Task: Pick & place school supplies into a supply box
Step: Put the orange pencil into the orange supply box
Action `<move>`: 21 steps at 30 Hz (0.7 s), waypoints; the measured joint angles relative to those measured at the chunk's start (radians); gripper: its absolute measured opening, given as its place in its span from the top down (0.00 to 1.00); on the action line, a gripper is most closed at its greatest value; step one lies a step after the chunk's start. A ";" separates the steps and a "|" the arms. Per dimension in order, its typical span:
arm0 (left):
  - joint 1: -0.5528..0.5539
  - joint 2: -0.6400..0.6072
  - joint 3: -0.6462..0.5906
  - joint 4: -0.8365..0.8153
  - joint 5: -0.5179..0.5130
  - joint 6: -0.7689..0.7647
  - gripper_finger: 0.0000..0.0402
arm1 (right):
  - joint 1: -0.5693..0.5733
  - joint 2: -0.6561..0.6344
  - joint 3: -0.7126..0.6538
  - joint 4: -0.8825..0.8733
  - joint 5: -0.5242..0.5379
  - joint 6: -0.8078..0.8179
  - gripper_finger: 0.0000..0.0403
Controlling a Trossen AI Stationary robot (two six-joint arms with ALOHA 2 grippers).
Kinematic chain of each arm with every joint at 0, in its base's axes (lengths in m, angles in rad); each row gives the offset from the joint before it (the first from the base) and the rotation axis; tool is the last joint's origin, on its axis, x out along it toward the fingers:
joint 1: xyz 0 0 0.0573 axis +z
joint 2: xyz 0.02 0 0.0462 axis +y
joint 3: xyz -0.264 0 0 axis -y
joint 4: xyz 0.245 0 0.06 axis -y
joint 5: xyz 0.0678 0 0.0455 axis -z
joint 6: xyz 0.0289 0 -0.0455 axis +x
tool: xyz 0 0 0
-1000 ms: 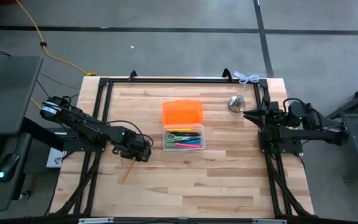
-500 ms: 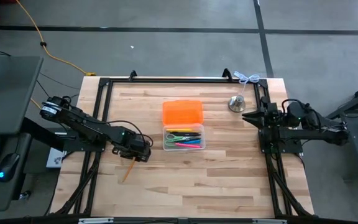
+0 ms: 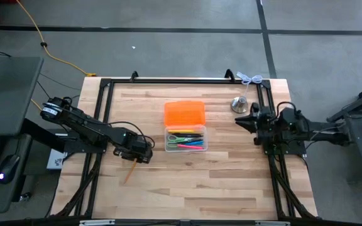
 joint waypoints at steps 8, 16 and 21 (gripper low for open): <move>0.000 0.001 -0.001 0.003 0.015 0.000 0.46 | 0.000 -0.053 -0.099 0.073 0.002 0.041 0.89; 0.000 0.001 -0.001 -0.013 0.045 0.002 0.46 | 0.000 -0.091 -0.188 0.141 0.048 0.061 0.89; 0.000 0.001 -0.001 -0.056 0.092 -0.015 0.46 | 0.000 -0.091 -0.213 0.168 0.050 0.069 0.89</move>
